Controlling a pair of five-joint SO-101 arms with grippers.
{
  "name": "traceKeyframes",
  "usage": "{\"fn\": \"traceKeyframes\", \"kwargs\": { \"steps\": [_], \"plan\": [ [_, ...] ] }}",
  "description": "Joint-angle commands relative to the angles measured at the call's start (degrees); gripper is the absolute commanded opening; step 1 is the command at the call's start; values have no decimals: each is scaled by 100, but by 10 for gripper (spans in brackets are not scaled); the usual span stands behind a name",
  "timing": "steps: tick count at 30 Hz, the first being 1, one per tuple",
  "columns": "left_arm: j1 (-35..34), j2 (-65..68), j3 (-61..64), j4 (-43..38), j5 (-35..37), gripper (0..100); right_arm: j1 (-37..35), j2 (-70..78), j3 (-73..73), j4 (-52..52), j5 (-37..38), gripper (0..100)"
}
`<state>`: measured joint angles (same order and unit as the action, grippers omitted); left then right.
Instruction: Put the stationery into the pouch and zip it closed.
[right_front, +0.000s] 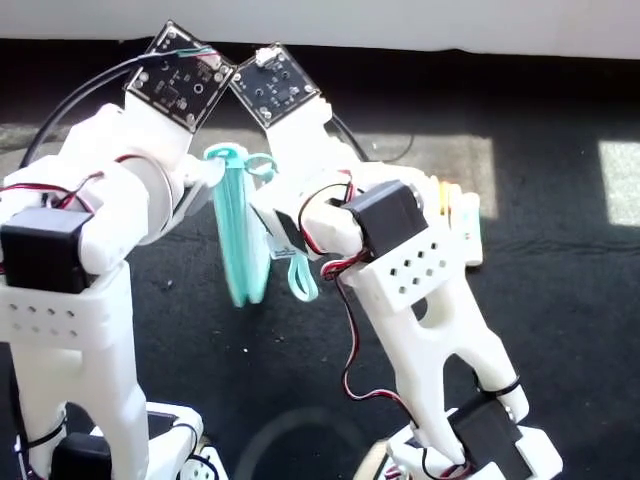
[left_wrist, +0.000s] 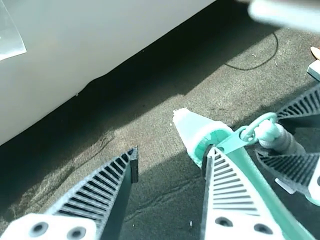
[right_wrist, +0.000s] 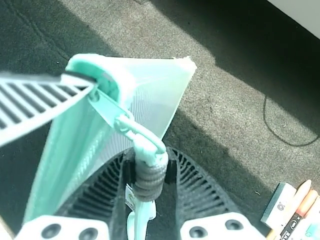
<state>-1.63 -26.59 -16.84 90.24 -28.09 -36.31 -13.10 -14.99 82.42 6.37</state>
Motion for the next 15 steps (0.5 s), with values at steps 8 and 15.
{"fn": "traceKeyframes", "kwargs": {
  "steps": [8,15],
  "plan": [
    [505,400,-48,-237,-62,221,-4,-57,576,-22,53,5],
    [400,426,-84,-26,-35,3,207,-75,760,-22,53,5]
  ]
}}
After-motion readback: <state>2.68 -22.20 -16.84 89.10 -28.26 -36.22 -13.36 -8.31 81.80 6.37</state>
